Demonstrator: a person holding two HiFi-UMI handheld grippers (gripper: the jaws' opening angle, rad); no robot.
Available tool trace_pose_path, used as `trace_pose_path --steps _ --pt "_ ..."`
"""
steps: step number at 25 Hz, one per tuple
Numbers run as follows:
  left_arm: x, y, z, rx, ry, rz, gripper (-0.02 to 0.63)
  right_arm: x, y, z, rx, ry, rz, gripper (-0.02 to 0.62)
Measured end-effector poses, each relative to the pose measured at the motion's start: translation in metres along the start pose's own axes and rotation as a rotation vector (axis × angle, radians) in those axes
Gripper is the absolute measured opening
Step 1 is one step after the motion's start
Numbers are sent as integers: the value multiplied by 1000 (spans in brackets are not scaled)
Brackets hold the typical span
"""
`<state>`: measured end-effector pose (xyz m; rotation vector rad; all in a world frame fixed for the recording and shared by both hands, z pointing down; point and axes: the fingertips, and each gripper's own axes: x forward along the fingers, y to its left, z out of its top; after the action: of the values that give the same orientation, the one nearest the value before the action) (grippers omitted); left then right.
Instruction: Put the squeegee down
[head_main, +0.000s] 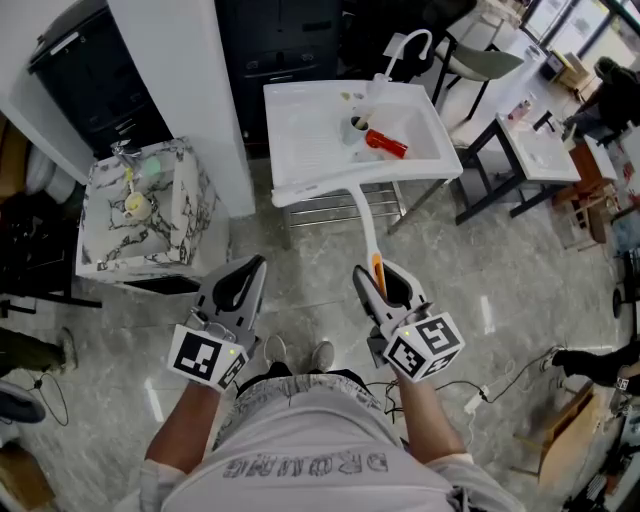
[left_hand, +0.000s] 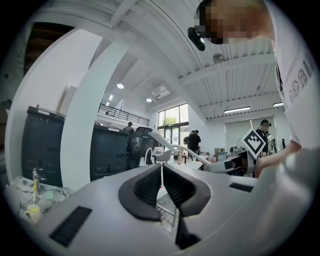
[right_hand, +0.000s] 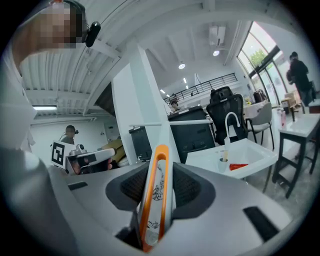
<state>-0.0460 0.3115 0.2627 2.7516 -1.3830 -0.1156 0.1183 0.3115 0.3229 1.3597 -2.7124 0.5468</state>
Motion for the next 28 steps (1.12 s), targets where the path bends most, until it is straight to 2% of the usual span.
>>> trace_pose_path --steps 20,28 --pt "11 -3 -6 7 7 -7 21 0 -12 -4 11 0 -3 137" --pt "20 -24 -4 20 6 8 21 -17 -27 0 12 -10 13 136"
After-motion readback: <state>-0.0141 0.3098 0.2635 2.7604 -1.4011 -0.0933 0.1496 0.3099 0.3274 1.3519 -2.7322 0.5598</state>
